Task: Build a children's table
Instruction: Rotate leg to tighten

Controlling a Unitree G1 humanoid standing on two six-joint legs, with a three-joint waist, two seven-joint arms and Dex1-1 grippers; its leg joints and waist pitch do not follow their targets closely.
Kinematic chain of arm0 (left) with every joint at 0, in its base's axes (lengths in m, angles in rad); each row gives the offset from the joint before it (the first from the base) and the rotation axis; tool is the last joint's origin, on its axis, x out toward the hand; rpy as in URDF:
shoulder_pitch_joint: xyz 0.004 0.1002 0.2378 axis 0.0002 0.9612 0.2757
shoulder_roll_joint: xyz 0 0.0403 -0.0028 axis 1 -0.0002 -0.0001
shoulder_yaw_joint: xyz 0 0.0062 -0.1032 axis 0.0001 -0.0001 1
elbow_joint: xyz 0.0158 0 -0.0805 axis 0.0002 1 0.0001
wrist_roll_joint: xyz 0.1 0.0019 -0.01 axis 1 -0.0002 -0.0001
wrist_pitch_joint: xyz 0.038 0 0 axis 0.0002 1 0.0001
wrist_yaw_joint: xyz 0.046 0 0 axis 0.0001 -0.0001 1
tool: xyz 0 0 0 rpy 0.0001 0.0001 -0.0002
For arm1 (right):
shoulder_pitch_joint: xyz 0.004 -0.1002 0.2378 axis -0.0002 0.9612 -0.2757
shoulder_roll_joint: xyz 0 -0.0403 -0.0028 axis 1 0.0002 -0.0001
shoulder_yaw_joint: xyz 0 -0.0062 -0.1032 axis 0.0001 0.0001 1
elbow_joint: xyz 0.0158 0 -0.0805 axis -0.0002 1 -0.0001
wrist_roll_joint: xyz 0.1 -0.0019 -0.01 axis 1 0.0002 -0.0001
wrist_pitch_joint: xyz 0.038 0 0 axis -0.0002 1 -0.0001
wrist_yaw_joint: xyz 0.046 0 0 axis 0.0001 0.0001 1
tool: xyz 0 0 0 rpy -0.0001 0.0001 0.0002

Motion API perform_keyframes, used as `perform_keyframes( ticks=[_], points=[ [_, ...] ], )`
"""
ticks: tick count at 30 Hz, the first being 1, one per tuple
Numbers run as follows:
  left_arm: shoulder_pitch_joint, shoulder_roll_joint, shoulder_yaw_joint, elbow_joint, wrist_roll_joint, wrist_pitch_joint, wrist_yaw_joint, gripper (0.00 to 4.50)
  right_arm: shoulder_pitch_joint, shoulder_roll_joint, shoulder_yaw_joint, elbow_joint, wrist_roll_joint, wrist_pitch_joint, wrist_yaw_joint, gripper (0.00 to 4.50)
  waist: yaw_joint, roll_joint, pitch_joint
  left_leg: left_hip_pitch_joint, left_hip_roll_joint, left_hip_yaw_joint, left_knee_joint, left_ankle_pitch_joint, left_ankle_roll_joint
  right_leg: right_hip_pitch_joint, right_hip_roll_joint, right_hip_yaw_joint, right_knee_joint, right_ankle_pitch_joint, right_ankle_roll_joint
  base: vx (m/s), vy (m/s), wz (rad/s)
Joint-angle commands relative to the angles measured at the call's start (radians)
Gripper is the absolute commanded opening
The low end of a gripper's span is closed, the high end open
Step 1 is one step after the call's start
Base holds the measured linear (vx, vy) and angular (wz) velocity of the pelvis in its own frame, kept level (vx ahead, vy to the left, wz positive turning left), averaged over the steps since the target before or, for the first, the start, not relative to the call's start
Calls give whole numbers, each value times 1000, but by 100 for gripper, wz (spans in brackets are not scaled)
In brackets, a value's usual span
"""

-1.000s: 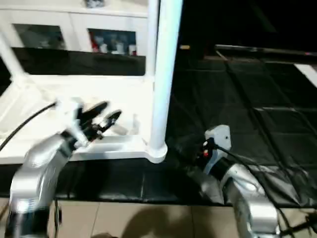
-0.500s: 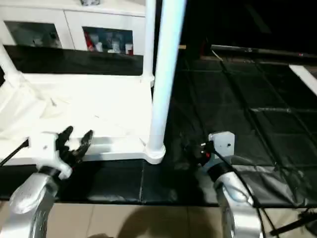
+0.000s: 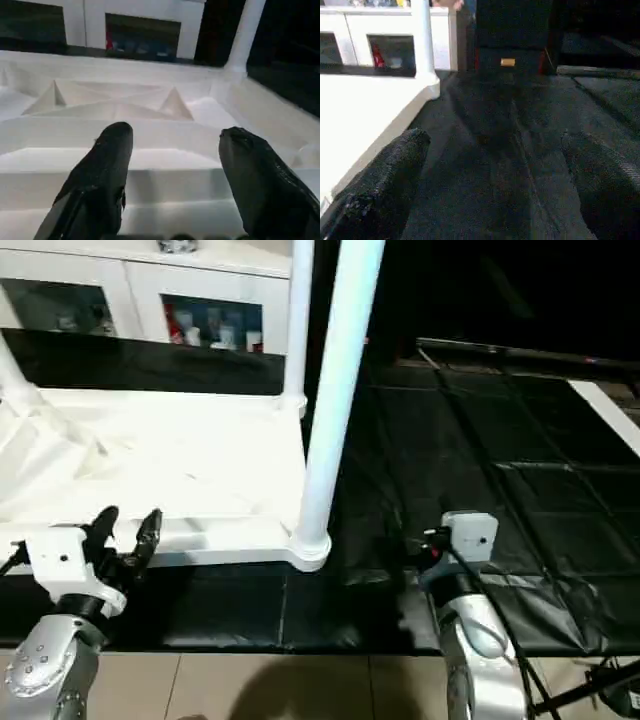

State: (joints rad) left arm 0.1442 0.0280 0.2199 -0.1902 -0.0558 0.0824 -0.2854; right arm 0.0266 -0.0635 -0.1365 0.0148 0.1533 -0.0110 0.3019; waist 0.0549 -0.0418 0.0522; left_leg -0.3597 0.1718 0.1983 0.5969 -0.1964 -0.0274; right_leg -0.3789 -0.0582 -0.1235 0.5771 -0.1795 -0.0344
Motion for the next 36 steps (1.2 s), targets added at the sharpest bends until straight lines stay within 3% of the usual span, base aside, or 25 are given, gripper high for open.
perform_keyframes(
  ticks=[1,2,4,6,8,10,11,13,15,17,25,30,33,34,36],
  points=[
    [-9,22,-2,48,-1,-27,-25,312,-8,-13,3,-7,-12,15,-11,450,-3,14,-40,13,74,-55,-87,-362,5,26,-110,76,-107,-442,-9,0,0,0],
    [-9,25,-3,50,-3,-26,-27,312,-8,-12,3,-8,-11,16,-13,450,-4,13,-43,14,76,-55,-87,-350,6,26,-109,77,-103,-430,-14,0,0,0],
    [-9,34,-1,61,-7,-29,-34,312,-11,-13,3,-9,-19,10,-25,450,-5,23,-44,16,82,-55,-88,-344,1,25,-109,79,-97,-392,-36,0,0,0],
    [-7,45,4,82,-12,-35,-36,312,-17,-10,1,4,-38,-8,-56,450,-8,21,-45,15,83,-53,-90,-343,-4,26,-107,81,-91,-355,-59,0,0,0],
    [-9,56,0,97,-16,-44,-38,312,-21,-6,16,11,-32,-22,-38,450,-10,11,-44,14,82,-51,-89,-344,0,26,-108,81,-91,-358,-65,0,0,0],
    [-14,62,-3,105,-18,-51,-36,312,-21,-7,31,12,-32,-22,-22,450,-8,12,-42,14,80,-51,-87,-343,7,26,-112,82,-92,-383,-64,0,0,0],
    [-19,65,-6,114,-20,-58,-32,312,-24,-9,44,14,-38,-17,-18,450,-8,5,-42,14,81,-51,-87,-338,9,26,-113,82,-94,-398,-60,0,0,0],
    [-23,68,-10,115,-18,-61,-28,312,-31,-10,50,20,-40,-14,-18,450,-7,10,-41,15,83,-52,-88,-336,8,25,-112,82,-94,-402,-60,0,0,0],
    [-25,70,-14,109,-15,-55,-24,312,-39,-12,51,28,-39,-12,-21,450,-7,3,-42,15,85,-51,-89,-333,4,25,-112,83,-90,-388,-64,0,0,0],
    [-24,74,-19,97,-12,-49,-20,312,-46,-12,49,37,-38,-6,-27,450,-7,6,-42,15,83,-50,-89,-334,2,24,-112,84,-90,-384,-66,0,0,0],
    [-4,72,-36,19,-20,-13,-2,312,-52,-24,61,53,-46,-16,-29,450,-2,1,-44,15,85,-48,-88,-316,2,26,-113,86,-84,-355,-73,0,0,0],
    [8,58,-67,-32,-13,14,12,312,-54,-45,58,57,-48,-21,-17,450,-3,3,-43,17,83,-48,-86,-327,0,24,-110,84,-90,-385,-58,0,0,0],
    [20,48,-88,-61,-6,32,26,312,-49,-57,62,45,-48,-11,-7,450,-5,-9,-43,15,84,-47,-86,-323,3,25,-110,84,-89,-393,-53,0,0,0],
    [24,43,-92,-79,-8,46,33,312,-45,-62,67,34,-47,-4,0,450,-4,-7,-43,16,84,-48,-86,-321,3,25,-111,85,-88,-392,-53,0,0,0],
    [29,38,-95,-87,-10,50,38,312,-40,-66,71,32,-48,-6,6,450,-4,-21,-43,13,83,-47,-83,-306,11,27,-113,84,-87,-404,-45,0,0,0]
  ],
)
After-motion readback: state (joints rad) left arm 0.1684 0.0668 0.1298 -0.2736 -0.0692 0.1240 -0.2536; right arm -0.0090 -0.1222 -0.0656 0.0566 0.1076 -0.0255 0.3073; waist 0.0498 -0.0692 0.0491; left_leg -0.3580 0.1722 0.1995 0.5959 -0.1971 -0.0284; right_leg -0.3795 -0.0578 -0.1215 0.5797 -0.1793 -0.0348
